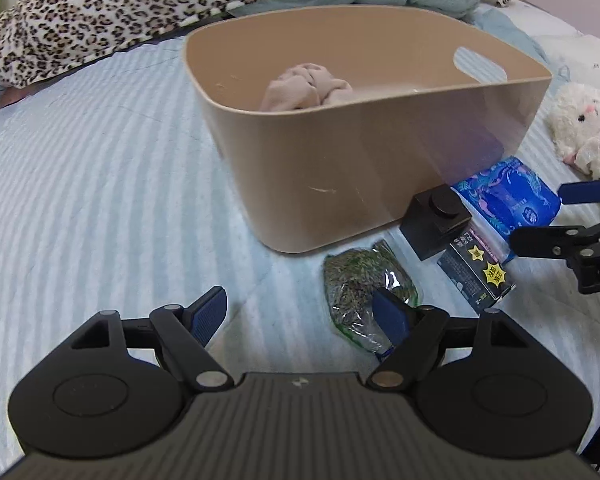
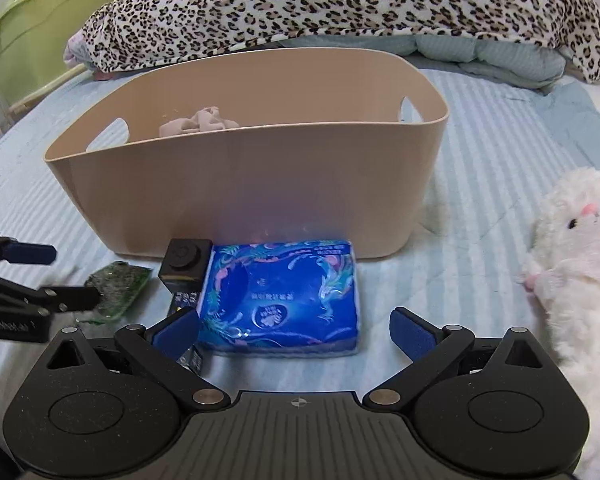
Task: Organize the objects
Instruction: 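Grasp the herb bag with the left tool while the right tool grasps the blue tissue pack, then lift the herb bag and tissue pack over the basket and release both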
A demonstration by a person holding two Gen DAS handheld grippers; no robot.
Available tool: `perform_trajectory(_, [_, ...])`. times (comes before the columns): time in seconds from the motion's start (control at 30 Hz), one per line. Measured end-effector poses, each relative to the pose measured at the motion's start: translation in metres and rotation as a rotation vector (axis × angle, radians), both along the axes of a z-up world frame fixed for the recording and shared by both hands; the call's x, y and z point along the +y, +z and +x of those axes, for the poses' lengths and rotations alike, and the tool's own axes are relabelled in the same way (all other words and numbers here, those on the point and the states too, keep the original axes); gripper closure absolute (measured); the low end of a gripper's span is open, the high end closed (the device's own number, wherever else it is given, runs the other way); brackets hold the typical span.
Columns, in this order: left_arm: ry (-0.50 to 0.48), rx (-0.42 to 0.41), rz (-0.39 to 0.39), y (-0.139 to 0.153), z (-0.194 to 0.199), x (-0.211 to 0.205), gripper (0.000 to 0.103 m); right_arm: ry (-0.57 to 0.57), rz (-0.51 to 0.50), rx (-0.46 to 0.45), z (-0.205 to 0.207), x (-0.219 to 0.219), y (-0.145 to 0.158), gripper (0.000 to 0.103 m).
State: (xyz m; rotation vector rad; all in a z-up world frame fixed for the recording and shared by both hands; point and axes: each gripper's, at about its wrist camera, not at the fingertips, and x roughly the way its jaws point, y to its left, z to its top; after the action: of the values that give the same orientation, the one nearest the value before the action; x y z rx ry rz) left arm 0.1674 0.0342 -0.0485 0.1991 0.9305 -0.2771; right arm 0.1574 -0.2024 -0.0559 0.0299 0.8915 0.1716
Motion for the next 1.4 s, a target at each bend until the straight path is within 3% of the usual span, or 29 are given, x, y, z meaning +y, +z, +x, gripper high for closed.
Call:
perform_trajectory(0.2, [-0.032, 0.013, 0.001, -0.009, 0.006, -0.008, 0.022, 0.033, -0.041, 0.010, 0.008, 0.010, -0.010, 0.000])
perform_trajectory(0.4, [-0.038, 0.023, -0.058, -0.010, 0.009, -0.007, 0.022, 0.012, -0.175, 0.012, 0.012, 0.012, -0.021, 0.000])
perform_trajectory(0.57, [-0.045, 0.031, -0.102, -0.012, 0.013, -0.015, 0.023, -0.007, -0.108, 0.045, 0.016, 0.003, -0.025, 0.002])
perform_trajectory(0.63, [-0.057, 0.034, -0.114, -0.013, 0.014, -0.017, 0.031, -0.004, -0.083, 0.044, 0.015, 0.001, -0.023, 0.008])
perform_trajectory(0.8, [-0.112, 0.067, -0.198, -0.014, 0.014, -0.019, 0.073, 0.005, -0.071, 0.037, 0.010, 0.002, -0.019, 0.010])
perform_trajectory(1.13, [-0.126, 0.055, -0.172, -0.002, 0.004, -0.022, 0.083, 0.016, -0.081, -0.022, -0.005, -0.001, 0.003, 0.011])
perform_trajectory(1.4, [-0.127, -0.049, -0.158, 0.029, -0.018, -0.016, 0.083, -0.001, -0.045, -0.106, -0.028, -0.014, 0.026, 0.011])
